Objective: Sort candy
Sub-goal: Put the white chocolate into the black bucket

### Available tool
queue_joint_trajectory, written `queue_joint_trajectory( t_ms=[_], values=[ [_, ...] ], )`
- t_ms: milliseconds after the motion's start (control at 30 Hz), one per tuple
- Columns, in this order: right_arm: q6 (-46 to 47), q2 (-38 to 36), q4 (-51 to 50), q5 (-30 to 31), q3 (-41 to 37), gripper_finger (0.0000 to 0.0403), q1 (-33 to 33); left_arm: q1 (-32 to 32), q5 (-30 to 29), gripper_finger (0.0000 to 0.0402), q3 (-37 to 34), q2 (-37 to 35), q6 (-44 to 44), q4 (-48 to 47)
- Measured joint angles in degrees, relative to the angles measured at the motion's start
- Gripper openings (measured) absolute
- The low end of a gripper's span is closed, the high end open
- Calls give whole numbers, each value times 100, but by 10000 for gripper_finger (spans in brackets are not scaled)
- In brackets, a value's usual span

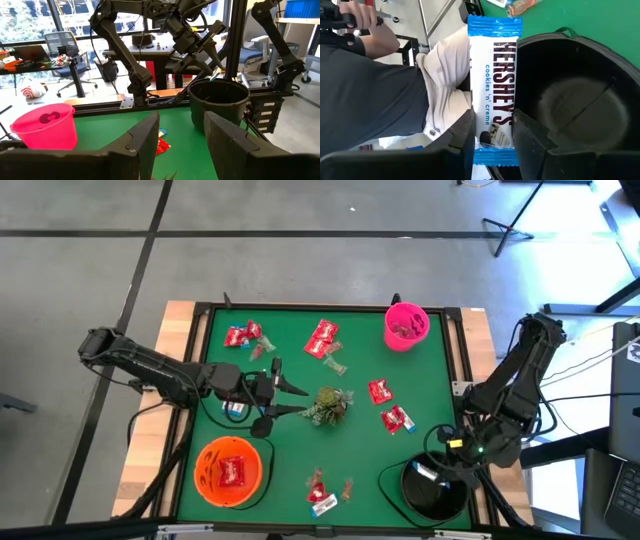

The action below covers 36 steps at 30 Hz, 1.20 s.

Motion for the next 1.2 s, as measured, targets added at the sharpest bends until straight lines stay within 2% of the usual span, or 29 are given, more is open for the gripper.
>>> queue_joint_trajectory(
  t_ms=[333, 1200],
  values=[
    [-27, 0, 0, 1, 0, 121, 0, 0, 0, 149, 0, 0, 0, -110],
    [-37, 0, 0, 0, 0, 122, 0, 2, -4, 149, 0, 0, -181, -147]
  ],
)
